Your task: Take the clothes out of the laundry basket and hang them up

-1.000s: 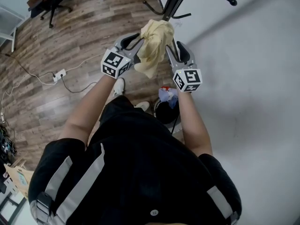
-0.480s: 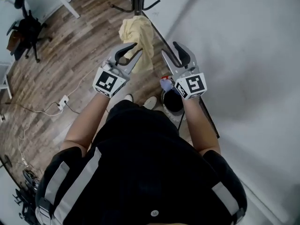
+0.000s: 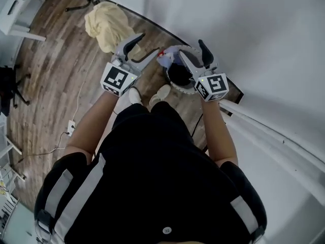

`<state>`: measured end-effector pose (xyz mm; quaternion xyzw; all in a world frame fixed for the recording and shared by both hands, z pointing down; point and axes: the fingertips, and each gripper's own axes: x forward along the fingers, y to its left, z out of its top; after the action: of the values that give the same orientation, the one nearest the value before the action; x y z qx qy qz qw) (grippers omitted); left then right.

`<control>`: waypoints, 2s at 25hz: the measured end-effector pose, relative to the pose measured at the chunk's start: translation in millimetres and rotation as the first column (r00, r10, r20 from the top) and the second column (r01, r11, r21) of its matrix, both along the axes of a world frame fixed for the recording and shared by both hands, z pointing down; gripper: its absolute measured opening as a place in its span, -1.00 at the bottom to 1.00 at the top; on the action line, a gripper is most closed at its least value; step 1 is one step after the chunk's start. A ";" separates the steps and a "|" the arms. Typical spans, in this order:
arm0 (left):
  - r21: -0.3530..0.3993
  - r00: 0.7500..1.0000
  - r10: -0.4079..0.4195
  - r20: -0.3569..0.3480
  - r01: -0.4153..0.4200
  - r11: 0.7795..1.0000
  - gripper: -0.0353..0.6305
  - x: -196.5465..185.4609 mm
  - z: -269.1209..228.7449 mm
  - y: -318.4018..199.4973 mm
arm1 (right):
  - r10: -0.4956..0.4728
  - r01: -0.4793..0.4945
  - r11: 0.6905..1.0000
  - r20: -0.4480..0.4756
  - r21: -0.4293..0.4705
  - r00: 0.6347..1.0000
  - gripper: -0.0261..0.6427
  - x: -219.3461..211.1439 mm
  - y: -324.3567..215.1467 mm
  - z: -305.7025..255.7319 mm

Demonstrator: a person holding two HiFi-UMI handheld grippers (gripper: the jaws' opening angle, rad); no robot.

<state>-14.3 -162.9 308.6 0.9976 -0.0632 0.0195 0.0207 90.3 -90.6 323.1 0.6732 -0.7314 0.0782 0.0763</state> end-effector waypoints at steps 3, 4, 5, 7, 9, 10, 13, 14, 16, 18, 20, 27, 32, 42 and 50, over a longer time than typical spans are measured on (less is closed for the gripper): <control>-0.082 0.998 0.044 0.050 -0.040 0.996 0.08 23.7 28.3 18.4 | 0.026 -0.025 0.996 0.010 -0.084 1.000 0.18 20.7 27.6 30.6; -0.098 0.996 0.049 0.068 -0.043 0.994 0.14 31.2 37.3 23.5 | 0.024 -0.023 0.993 0.015 -0.114 1.000 0.22 27.8 34.4 41.8; -0.108 0.995 0.049 0.086 -0.040 0.993 0.16 38.2 46.1 28.4 | 0.016 -0.013 0.990 0.018 -0.141 1.000 0.23 34.9 40.6 53.1; -0.127 0.992 0.037 0.123 -0.021 0.992 0.17 51.6 64.7 38.1 | -0.018 0.021 0.982 0.016 -0.189 1.000 0.25 49.4 51.7 76.5; -0.150 0.987 0.013 0.161 0.012 0.989 0.17 65.0 85.8 46.8 | -0.072 0.072 0.969 0.005 -0.235 0.997 0.25 64.3 60.3 101.9; -0.161 0.984 -0.003 0.181 0.033 0.986 0.17 71.8 97.4 51.0 | -0.106 0.102 0.961 0.000 -0.256 0.994 0.25 71.5 63.9 115.2; -0.181 0.967 -0.065 0.247 0.112 0.977 0.17 93.8 137.6 63.2 | -0.220 0.206 0.926 -0.009 -0.317 0.975 0.25 93.3 75.1 155.8; -0.191 0.958 -0.087 0.272 0.142 0.971 0.18 100.6 152.7 67.2 | -0.261 0.242 0.909 -0.012 -0.338 0.965 0.25 100.0 78.6 169.9; -0.235 0.940 -0.123 0.320 0.204 0.950 0.19 110.8 182.5 77.2 | -0.347 0.313 0.868 -0.019 -0.385 0.938 0.25 109.7 84.9 198.1; -0.284 0.919 -0.147 0.365 0.260 0.923 0.19 117.2 210.9 88.2 | -0.424 0.374 0.823 -0.024 -0.427 0.906 0.25 116.2 88.7 224.1; -0.303 0.896 -0.160 0.415 0.302 0.904 0.19 122.3 241.1 95.8 | -0.480 0.414 0.787 -0.032 -0.457 0.877 0.25 123.6 87.4 248.8; -0.342 0.803 -0.143 0.578 0.398 0.851 0.19 125.6 366.3 102.2 | -0.594 0.484 0.682 -0.029 -0.548 0.804 0.18 126.8 62.8 355.1; -0.393 0.759 -0.113 0.641 0.452 0.801 0.19 125.2 462.4 91.6 | -0.643 0.491 0.620 -0.037 -0.612 0.765 0.13 124.2 40.2 444.5; -0.422 0.691 -0.046 0.722 0.491 0.762 0.19 155.7 602.1 75.8 | -0.783 0.506 0.465 -0.070 -0.726 0.619 0.09 129.1 20.3 603.6; -0.448 0.633 0.031 0.774 0.512 0.733 0.19 177.7 684.8 85.6 | -0.902 0.511 0.328 -0.102 -0.795 0.421 0.06 122.8 16.6 683.6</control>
<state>163.3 -77.3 993.4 0.8128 -0.1979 0.4374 0.3299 213.1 -74.0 1006.8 0.1734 -0.8218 0.0948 0.5344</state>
